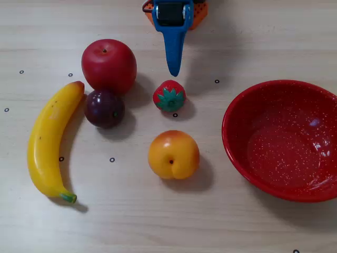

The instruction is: Put the peach in the red bowl.

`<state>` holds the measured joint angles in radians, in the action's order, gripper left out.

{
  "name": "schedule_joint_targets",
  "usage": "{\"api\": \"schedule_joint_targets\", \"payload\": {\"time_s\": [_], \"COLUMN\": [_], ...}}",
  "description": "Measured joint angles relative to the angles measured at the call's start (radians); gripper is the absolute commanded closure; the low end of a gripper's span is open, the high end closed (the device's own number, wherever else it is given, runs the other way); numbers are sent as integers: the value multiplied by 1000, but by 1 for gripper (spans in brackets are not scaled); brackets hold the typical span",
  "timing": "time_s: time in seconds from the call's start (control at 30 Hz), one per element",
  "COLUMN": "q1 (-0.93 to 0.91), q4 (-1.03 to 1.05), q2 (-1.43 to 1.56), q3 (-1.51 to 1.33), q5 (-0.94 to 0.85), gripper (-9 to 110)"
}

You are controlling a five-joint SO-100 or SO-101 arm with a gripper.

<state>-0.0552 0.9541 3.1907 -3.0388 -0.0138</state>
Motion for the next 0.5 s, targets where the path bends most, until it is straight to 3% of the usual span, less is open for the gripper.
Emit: {"api": "schedule_joint_targets", "payload": {"time_s": [0.5], "q1": [28], "q4": [0], "q2": [0], "q3": [0], "q5": [-25], "gripper": [101]}}
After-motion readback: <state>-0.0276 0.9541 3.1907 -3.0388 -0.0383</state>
